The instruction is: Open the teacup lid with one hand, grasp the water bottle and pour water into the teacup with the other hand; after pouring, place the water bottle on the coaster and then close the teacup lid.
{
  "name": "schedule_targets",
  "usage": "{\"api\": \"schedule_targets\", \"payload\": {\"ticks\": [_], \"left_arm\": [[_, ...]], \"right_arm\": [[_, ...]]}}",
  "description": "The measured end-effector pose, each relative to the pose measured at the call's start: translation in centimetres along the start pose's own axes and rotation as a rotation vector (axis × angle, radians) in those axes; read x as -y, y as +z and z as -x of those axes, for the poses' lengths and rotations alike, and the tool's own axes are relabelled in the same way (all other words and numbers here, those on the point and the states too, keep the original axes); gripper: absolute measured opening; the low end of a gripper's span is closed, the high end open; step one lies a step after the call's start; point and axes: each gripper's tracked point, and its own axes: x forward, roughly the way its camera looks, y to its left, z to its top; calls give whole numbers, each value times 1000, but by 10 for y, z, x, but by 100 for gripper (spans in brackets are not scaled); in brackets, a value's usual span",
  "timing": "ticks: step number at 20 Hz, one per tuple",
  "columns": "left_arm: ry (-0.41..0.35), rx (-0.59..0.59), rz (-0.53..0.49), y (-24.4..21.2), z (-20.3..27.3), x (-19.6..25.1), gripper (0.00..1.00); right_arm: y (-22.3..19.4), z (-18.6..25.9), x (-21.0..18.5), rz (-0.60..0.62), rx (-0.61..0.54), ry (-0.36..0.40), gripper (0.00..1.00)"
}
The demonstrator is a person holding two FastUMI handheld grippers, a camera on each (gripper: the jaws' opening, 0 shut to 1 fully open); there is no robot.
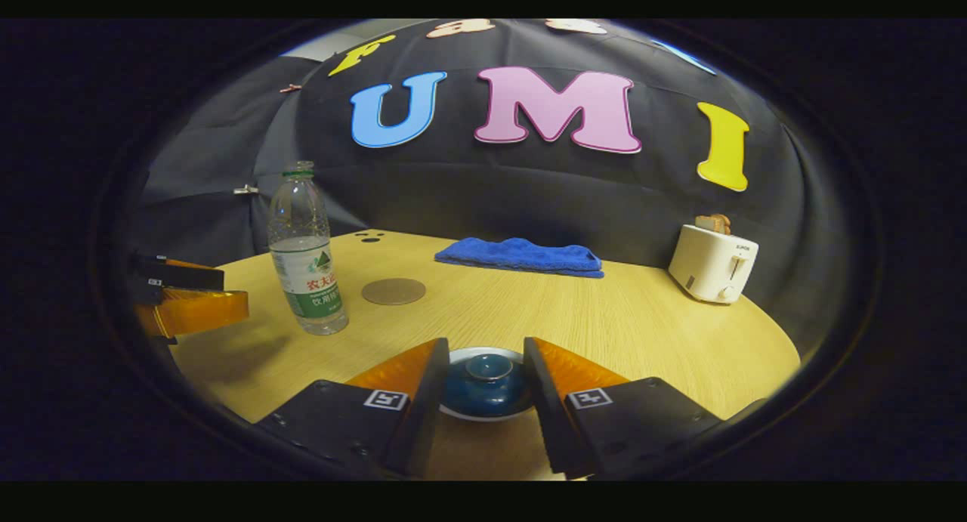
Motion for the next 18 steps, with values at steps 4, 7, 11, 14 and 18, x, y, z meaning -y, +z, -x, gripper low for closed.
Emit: {"api": "schedule_targets", "payload": {"ticks": [4, 7, 11, 14, 18], "left_arm": [[4, -5, 0, -4, -3, -3, 99], [8, -8, 9, -7, -7, -4, 99], [-8, 13, -18, -3, -11, -2, 99], [-58, 33, -82, 2, -23, 10, 99], [-30, 46, -69, 9, -43, 6, 98]], "right_arm": [[0, -3, 2, 4, -13, 7, 35], [1, -3, 2, -6, -35, 25, 27], [2, -4, 0, -15, -69, 56, 25], [4, -2, 4, -7, -73, 59, 25], [15, -3, 10, -18, -67, 54, 25]]}}
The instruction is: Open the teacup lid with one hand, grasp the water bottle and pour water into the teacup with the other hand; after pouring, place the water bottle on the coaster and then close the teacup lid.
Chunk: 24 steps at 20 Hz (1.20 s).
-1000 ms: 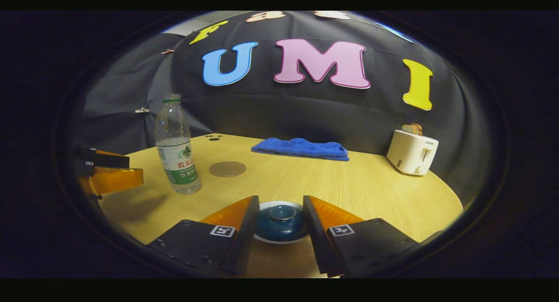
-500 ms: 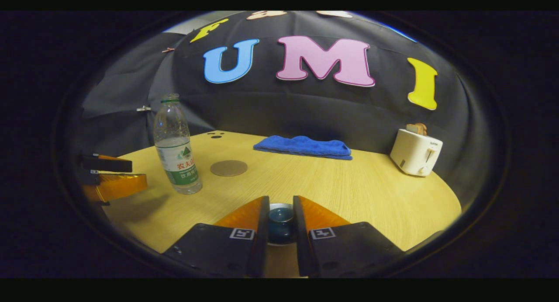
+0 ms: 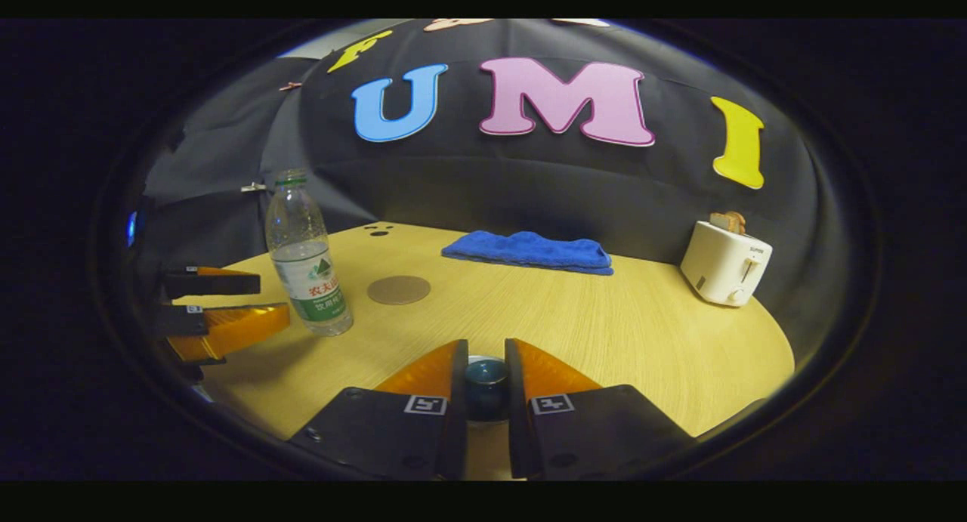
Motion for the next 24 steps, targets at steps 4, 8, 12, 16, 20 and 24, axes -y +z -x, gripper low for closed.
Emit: {"api": "schedule_targets", "payload": {"ticks": [4, 8, 12, 16, 20, 24], "left_arm": [[-8, 48, 9, 17, -21, 4, 97], [-14, 94, -12, 33, -46, 4, 97], [-8, 118, -25, 39, -69, 3, 96], [-20, 118, -11, 37, -80, 0, 81], [-77, 68, -57, 36, -83, 7, 77], [-107, 16, -292, 43, -77, 10, 73]], "right_arm": [[18, 0, 4, -32, 21, -1, 25], [29, 3, 9, -33, 43, -14, 25], [32, 8, 19, -61, 51, -35, 25], [28, 18, 33, -52, 42, -74, 25], [12, 33, 55, -116, 19, -140, 25], [9, 46, 75, -132, 19, -194, 25]]}}
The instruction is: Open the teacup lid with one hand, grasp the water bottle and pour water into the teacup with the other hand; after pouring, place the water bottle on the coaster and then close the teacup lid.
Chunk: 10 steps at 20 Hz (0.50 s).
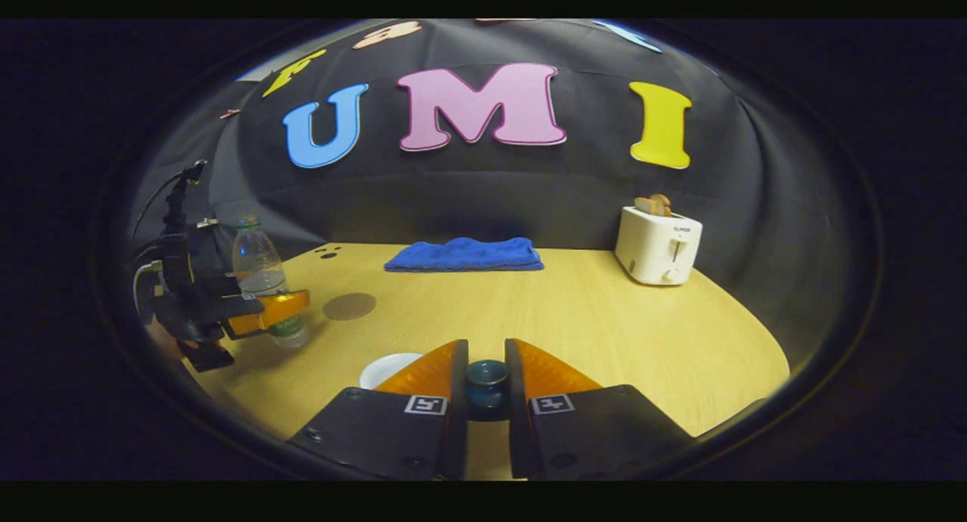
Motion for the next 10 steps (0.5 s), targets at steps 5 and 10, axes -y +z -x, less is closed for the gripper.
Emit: {"api": "schedule_targets", "payload": {"ticks": [5, 10], "left_arm": [[-21, -16, -474, 12, 3, 19, 73], [-101, 1, -751, 15, -3, 53, 73]], "right_arm": [[-1, 5, 26, -25, 11, -56, 25], [-5, 17, 43, -5, 24, -88, 28]]}}
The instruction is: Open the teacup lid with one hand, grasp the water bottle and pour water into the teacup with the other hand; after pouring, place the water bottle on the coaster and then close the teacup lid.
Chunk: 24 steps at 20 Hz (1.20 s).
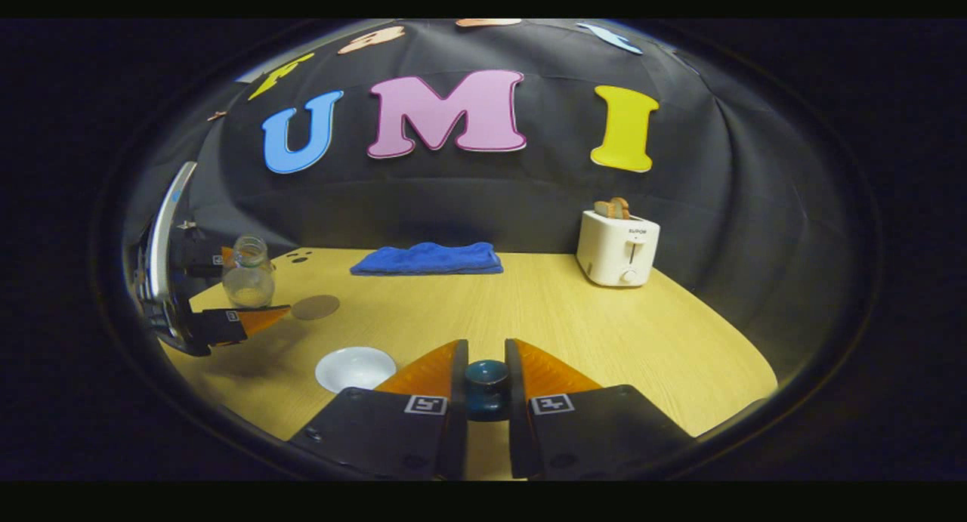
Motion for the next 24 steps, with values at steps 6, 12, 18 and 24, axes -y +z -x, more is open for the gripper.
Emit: {"api": "schedule_targets", "payload": {"ticks": [6, 12, 18, 24], "left_arm": [[-17, -29, -274, 1, -22, 8, 73], [-61, -24, -466, 7, -32, 27, 73], [-96, -39, -613, 11, -47, 42, 73], [-42, -13, -745, 21, -45, 31, 73]], "right_arm": [[-12, 13, 17, -11, -14, -21, 31], [-16, 17, 23, -22, -19, -19, 20], [-13, 20, 18, -29, -3, 16, 20], [-18, 22, 14, -41, -5, 31, 20]]}}
